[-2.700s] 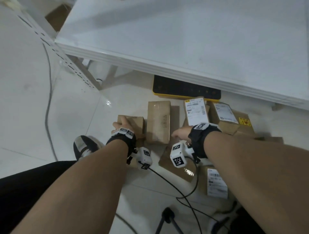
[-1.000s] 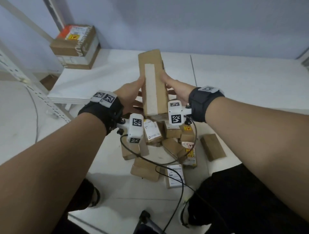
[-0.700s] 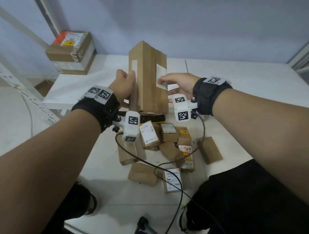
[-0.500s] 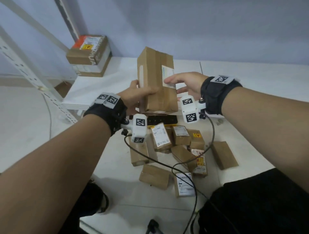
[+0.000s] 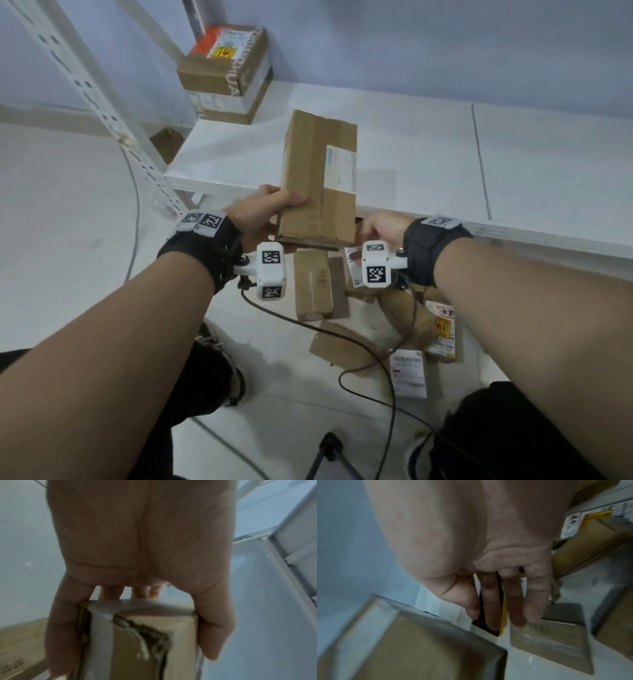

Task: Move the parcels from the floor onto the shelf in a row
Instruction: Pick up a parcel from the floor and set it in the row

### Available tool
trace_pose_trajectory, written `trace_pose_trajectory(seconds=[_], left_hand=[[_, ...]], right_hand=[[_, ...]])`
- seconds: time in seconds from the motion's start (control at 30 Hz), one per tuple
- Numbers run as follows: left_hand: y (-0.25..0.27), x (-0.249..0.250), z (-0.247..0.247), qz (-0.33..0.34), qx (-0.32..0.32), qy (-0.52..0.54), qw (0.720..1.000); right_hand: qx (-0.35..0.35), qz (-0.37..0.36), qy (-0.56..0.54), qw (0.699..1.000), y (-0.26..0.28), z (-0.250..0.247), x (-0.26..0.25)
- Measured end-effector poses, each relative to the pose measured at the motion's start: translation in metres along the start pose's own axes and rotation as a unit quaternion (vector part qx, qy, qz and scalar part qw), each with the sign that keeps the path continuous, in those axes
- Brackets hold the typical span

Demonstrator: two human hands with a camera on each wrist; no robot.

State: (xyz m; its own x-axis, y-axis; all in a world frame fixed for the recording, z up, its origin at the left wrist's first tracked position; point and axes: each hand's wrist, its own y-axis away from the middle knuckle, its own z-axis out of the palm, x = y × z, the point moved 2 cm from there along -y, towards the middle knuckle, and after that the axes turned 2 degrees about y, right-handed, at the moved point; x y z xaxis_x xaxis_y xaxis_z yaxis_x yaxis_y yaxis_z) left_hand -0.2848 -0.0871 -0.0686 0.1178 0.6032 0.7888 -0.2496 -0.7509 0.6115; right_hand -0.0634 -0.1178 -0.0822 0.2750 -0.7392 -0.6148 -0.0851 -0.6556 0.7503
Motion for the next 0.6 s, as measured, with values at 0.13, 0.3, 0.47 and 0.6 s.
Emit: trace_pose_trajectory(seconds=[0.13, 0.3, 0.47, 0.6], left_hand=[[-0.001, -0.034, -0.027, -0.042, -0.060, -0.011, 0.997], [-0.009, -0.097, -0.066, -0.122, -0.034, 0.021, 0.992], [-0.029, -0.145, -0.094, -0.171, 0.027, 0.053, 0.983], [-0.049, -0.166, -0.100, -0.186, 0.028, 0.052, 0.981]], right_hand=[[-0.002, 0.076, 0.037, 0.996, -0.047, 0.023, 0.043], [-0.017, 0.157, 0.012, 0.987, -0.054, 0.055, 0.074], [-0.001, 0.155, 0.061, 0.986, -0.090, 0.079, 0.087], [-0.041, 0.159, -0.001, 0.986, -0.104, 0.082, 0.093]])
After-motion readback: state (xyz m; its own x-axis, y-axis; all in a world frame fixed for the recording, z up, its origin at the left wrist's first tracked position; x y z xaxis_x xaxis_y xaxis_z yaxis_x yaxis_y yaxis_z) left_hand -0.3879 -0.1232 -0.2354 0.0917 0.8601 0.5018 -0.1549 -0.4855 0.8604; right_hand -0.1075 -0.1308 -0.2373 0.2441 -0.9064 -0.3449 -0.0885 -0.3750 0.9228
